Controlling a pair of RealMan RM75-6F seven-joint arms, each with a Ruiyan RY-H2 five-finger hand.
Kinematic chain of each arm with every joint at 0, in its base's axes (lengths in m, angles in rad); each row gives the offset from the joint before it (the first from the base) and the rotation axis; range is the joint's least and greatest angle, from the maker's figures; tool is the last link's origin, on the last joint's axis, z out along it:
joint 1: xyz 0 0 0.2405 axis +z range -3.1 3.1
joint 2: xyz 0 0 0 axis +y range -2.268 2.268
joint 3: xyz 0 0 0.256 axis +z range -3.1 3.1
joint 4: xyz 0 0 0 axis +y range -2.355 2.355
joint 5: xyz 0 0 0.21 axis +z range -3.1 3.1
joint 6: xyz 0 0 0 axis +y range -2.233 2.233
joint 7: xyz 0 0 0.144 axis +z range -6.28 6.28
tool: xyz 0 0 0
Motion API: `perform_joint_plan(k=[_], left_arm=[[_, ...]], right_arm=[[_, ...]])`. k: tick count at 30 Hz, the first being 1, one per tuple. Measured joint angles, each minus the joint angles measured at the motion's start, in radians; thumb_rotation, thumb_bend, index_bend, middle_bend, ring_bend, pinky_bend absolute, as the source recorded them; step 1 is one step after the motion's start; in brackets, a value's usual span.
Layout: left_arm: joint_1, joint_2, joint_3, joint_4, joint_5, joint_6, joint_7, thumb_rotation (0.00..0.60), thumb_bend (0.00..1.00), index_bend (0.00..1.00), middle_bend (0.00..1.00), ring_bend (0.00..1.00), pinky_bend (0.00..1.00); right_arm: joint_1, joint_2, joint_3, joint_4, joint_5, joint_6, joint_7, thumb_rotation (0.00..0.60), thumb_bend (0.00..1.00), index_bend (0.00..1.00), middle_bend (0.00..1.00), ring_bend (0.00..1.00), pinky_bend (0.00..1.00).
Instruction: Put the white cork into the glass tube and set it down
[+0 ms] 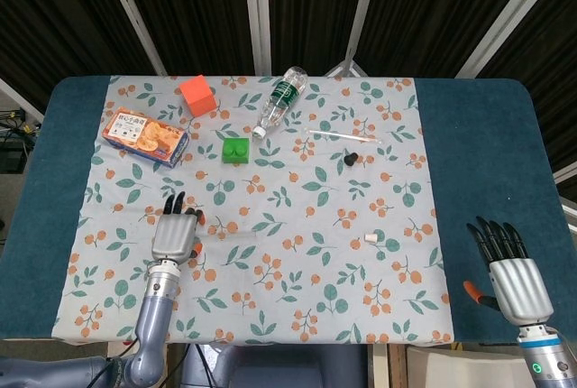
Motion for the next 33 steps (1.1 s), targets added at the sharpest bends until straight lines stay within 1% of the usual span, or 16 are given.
perform_joint_plan(k=[5, 10, 14, 19, 30, 33], left_arm=[[-0.021, -0.038, -0.010, 0.018, -0.046, 0.010, 0.027, 0.600, 0.37, 0.42, 0.39, 0.01, 0.00], [-0.039, -0.057, -0.011, 0.030, -0.060, 0.020, 0.041, 0.600, 0.38, 0.42, 0.41, 0.01, 0.00], [-0.047, -0.066, -0.009, 0.033, -0.065, 0.026, 0.042, 0.600, 0.40, 0.43, 0.44, 0.02, 0.00], [-0.053, -0.071, -0.003, 0.036, -0.066, 0.032, 0.042, 0.600, 0.43, 0.46, 0.48, 0.03, 0.00], [-0.060, -0.069, 0.009, 0.038, -0.083, 0.041, 0.050, 0.600, 0.43, 0.46, 0.48, 0.03, 0.00], [-0.063, -0.068, 0.011, 0.037, -0.091, 0.041, 0.053, 0.600, 0.47, 0.47, 0.51, 0.05, 0.00]], right_arm=[[0.002, 0.001, -0.001, 0.001, -0.001, -0.002, 0.007, 0.600, 0.25, 0.00, 0.00, 0.00, 0.00], [0.003, 0.001, -0.001, 0.000, 0.000, -0.005, 0.010, 0.600, 0.25, 0.00, 0.00, 0.00, 0.00], [0.003, 0.001, -0.001, 0.001, 0.000, -0.005, 0.012, 0.600, 0.25, 0.00, 0.00, 0.00, 0.00], [0.003, 0.002, -0.001, 0.001, 0.000, -0.005, 0.013, 0.600, 0.25, 0.00, 0.00, 0.00, 0.00], [0.003, 0.004, -0.001, -0.004, 0.004, -0.007, 0.013, 0.600, 0.25, 0.00, 0.00, 0.00, 0.00], [0.002, 0.003, -0.002, -0.003, 0.004, -0.007, 0.015, 0.600, 0.25, 0.00, 0.00, 0.00, 0.00]])
